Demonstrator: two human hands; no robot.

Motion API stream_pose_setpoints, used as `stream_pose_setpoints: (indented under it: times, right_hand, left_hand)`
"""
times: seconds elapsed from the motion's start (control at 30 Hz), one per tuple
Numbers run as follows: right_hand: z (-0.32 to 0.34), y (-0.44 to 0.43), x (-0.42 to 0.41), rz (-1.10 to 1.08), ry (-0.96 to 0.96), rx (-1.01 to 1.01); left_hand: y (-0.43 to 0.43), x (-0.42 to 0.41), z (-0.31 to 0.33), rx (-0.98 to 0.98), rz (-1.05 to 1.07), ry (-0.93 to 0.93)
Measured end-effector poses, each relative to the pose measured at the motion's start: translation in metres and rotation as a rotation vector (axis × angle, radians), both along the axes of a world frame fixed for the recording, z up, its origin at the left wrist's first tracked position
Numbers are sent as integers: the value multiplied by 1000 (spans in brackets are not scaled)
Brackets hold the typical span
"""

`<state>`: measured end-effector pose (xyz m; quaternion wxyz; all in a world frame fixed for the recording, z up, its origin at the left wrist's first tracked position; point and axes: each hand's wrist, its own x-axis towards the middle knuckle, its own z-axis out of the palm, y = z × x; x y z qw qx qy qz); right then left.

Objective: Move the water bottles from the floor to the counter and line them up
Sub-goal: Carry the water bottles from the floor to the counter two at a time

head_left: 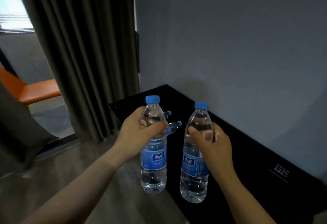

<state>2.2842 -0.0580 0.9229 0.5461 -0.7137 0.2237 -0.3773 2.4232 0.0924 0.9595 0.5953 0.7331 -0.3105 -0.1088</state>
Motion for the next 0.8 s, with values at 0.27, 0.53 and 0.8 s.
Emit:
stream_pose_setpoints:
  times: [0.27,0.53,0.8]
  right_hand:
    - [-37,-27,60,-216,90,124]
    - [-90,-65,84,-360,220,288]
    - [-152,-133,94,-400,343,432]
  left_hand:
    - [-64,96,-36,120,-205,8]
    - [-131,141,-94,317,-372,60]
    - [-215,164,-148,502,-453,79]
